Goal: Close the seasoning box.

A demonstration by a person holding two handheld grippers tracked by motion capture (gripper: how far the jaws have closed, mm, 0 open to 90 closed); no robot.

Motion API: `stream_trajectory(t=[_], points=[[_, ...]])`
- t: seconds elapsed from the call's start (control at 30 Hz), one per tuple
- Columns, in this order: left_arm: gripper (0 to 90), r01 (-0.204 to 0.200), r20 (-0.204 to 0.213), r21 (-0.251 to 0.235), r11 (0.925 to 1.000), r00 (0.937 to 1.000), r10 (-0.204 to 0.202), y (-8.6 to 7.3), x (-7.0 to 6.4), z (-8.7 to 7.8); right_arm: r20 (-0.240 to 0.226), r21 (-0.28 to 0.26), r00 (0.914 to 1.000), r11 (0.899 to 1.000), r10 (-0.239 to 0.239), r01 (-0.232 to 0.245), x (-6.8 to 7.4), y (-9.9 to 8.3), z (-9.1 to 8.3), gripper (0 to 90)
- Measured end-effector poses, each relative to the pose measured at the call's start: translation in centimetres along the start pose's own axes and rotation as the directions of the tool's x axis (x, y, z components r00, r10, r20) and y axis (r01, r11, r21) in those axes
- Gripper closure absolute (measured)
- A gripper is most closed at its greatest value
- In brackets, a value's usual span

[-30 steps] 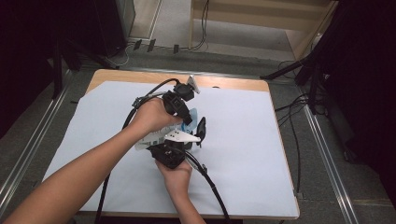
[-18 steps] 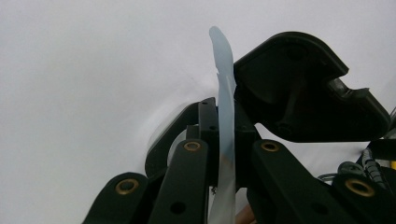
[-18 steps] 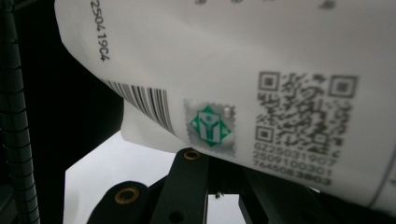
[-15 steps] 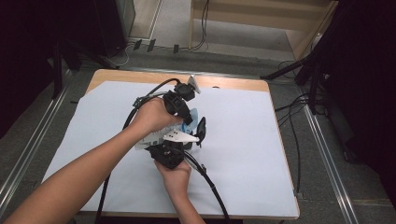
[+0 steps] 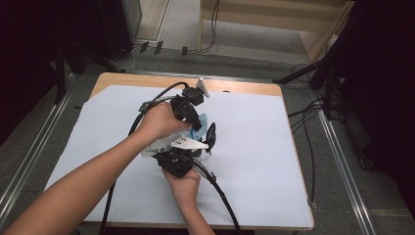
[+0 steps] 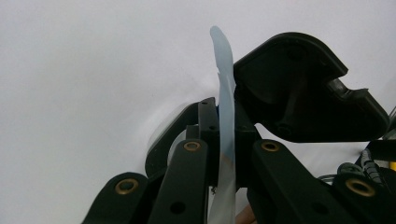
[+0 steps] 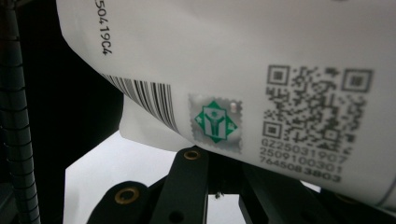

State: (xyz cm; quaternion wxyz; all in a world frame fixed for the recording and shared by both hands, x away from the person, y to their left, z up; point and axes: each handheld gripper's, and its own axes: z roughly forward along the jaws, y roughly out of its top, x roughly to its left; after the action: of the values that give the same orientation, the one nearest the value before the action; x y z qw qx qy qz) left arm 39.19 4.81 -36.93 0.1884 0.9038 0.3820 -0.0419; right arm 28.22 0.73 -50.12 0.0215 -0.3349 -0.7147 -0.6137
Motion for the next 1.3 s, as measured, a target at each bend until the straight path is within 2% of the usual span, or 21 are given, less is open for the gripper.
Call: stream_trajectory(t=[0.27,0.57,0.8,1.3], points=[[88.4,0.000,0.003,0.013,0.9999,1.0000,0.000,0.01,0.05,0.04,0.003,0.002,1.0000,1.000,-0.005,0.005,-0.02,0.04,0.06,90.0],[87.9,0.001,0.003,0.004,1.0000,1.0000,-0.001,0.07,0.04,0.14,0.008,0.007,0.9999,1.000,-0.009,0.009,-0.07,0.12,0.01,90.0],[87.0,0.004,0.019,0.009,0.9999,0.9998,-0.004,0.22,0.16,0.19,0.005,0.003,1.0000,1.000,-0.005,0.005,-0.06,0.20,-0.03,90.0],[86.8,0.006,0.008,0.006,1.0000,0.9999,-0.006,0.25,0.19,0.12,0.004,-0.012,1.0000,1.000,0.006,-0.006,0.36,0.33,0.24,90.0]])
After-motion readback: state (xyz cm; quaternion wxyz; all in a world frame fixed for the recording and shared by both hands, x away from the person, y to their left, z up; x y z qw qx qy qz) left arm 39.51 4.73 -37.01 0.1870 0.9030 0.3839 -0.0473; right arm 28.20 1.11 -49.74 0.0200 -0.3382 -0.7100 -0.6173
